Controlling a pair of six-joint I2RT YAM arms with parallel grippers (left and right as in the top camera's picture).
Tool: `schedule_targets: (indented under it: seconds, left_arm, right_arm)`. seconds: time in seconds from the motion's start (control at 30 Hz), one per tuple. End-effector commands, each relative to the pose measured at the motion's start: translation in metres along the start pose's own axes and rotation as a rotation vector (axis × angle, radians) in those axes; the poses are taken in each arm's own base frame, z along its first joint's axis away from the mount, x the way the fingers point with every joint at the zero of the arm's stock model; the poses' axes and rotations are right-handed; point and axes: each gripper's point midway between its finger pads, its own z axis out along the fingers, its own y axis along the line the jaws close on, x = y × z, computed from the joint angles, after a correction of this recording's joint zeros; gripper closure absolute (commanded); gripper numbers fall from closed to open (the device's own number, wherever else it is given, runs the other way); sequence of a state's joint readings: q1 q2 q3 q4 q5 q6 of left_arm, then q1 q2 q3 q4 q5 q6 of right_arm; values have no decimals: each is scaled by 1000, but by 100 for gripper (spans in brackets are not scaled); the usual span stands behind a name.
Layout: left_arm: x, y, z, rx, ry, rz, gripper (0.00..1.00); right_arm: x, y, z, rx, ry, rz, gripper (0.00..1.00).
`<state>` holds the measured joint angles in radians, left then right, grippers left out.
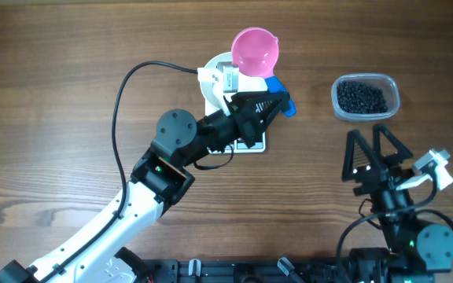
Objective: Scoop item into bowl and weigh 150g on scale
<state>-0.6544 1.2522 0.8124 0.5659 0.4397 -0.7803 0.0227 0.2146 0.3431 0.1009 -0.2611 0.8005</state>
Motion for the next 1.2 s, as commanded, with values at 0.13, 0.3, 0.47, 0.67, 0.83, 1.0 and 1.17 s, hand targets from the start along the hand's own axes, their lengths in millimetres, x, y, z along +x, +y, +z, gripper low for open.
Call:
schedule_targets:
  seconds: [0.13,0.3,0.47,0.67,0.83,1.0,1.17]
  left_arm:
    - [0,-24,6,68,-25,28,96]
    - [8,-35,11,76,-35,-71,96]
    - [20,-49,14,113,-3,-163,96]
    - [43,-72,17,165,53,-174,96]
    - [47,-78,18,179,65,-178,96]
    - [47,-78,18,178,72,-277,96]
    - [48,-79,17,183,84,-309,96]
  right_arm:
    - [5,9,5,-38,52,438,0]
    - [26,54,-2,-248,258,445,6]
    - [34,63,-7,-280,333,501,27]
    - [25,90,-17,-411,345,468,28]
    - [26,93,-19,-425,368,479,49]
    - [27,94,-20,-429,373,474,70]
    - [27,94,-20,-429,373,474,80]
